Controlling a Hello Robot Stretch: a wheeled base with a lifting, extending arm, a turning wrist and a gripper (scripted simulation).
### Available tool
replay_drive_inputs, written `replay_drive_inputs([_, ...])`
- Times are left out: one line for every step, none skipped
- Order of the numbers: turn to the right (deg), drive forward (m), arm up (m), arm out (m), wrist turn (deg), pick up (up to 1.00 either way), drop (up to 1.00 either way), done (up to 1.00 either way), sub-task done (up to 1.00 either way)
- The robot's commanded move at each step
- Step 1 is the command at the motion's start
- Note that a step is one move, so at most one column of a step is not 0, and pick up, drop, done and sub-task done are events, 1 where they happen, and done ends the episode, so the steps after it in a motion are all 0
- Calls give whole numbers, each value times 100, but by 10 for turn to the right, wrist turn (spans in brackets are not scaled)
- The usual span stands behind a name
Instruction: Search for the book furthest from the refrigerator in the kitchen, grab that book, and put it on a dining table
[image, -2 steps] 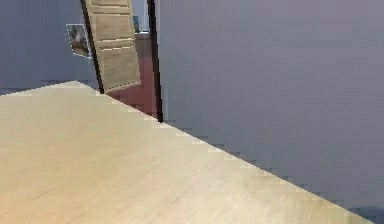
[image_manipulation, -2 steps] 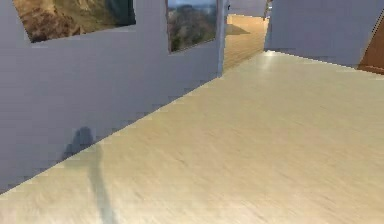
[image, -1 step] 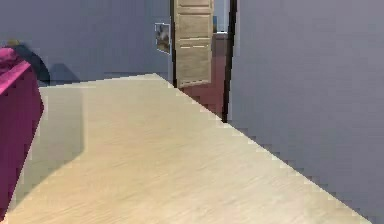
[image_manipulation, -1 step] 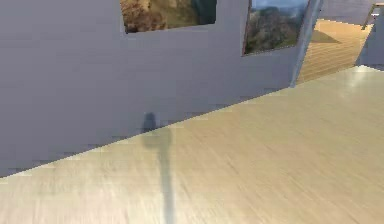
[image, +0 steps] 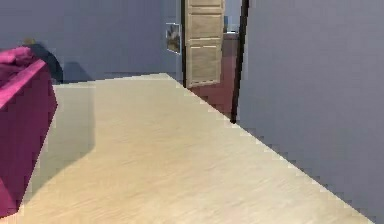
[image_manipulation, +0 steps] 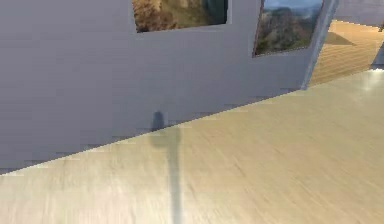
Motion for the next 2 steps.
replay_drive_inputs([0, 100, 0, 0, 0, 0, 0, 0, 0])
replay_drive_inputs([0, 100, 0, 0, 0, 0, 0, 0, 0])
